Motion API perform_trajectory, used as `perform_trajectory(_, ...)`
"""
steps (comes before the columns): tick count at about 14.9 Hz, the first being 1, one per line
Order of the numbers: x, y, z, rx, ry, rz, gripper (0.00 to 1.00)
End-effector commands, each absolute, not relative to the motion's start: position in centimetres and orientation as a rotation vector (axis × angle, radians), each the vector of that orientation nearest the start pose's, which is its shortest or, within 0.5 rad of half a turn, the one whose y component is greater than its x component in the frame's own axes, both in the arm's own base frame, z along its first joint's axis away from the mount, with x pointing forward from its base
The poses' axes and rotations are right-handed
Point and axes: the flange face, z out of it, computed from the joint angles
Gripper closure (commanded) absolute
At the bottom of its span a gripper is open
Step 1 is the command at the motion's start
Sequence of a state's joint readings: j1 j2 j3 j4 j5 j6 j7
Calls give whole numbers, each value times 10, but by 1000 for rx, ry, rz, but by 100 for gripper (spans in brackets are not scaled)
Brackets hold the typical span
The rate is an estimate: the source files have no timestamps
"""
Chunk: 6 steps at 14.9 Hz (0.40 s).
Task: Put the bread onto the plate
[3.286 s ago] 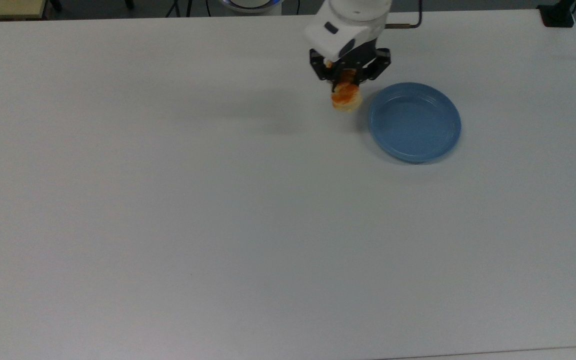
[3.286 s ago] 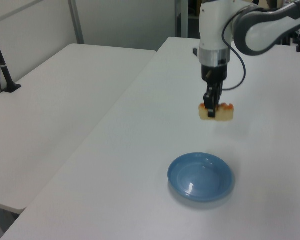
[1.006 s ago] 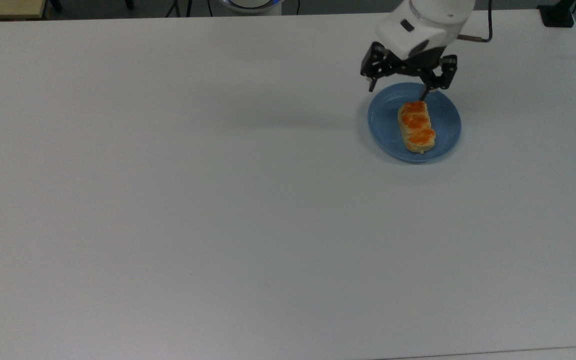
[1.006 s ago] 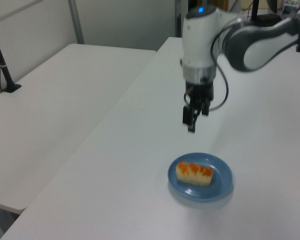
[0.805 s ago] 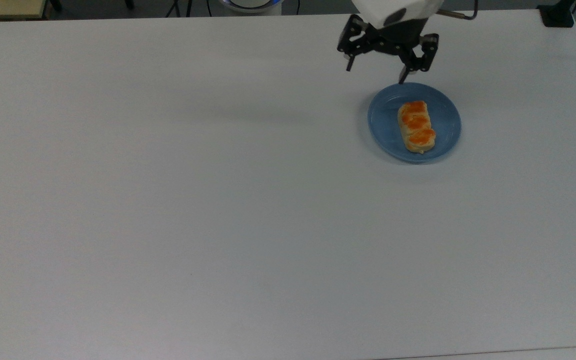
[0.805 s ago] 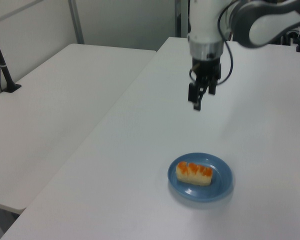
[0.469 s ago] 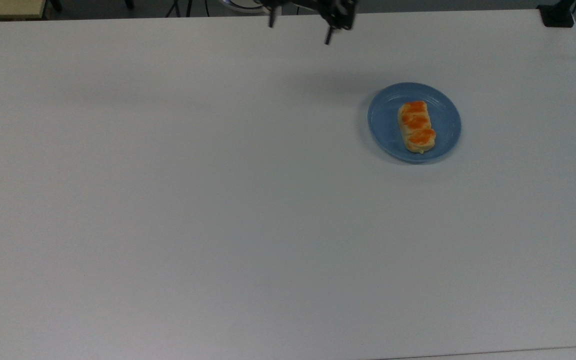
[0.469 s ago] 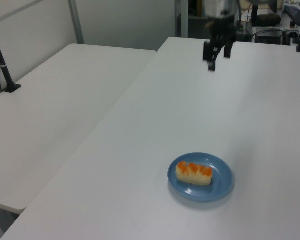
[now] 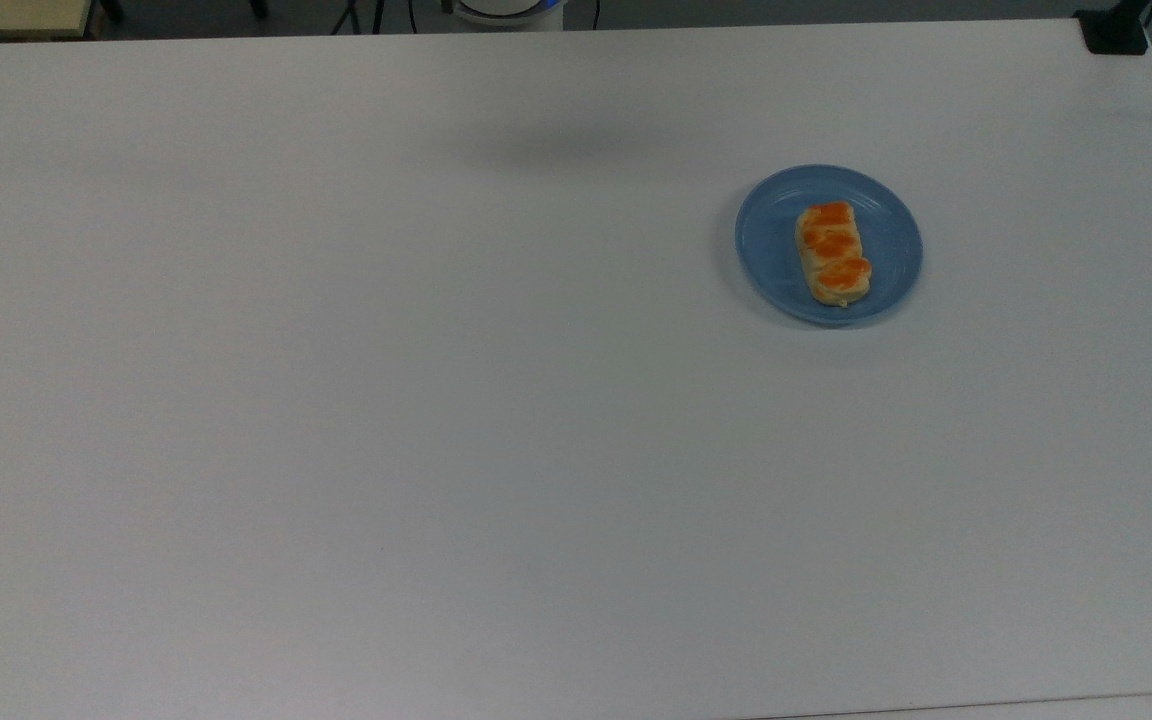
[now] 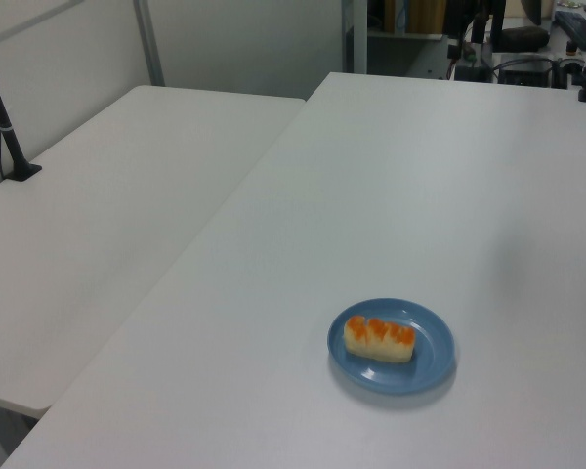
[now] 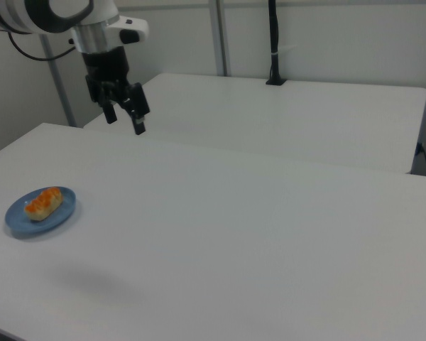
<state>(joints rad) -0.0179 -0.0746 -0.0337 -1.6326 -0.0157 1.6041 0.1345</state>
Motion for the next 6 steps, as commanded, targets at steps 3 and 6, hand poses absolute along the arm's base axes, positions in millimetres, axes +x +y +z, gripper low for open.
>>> perform_trajectory(3,538,-40,636,-3145,103,-149,0)
perform_trajectory(6,539,-37,634,-3146,79,-144,0)
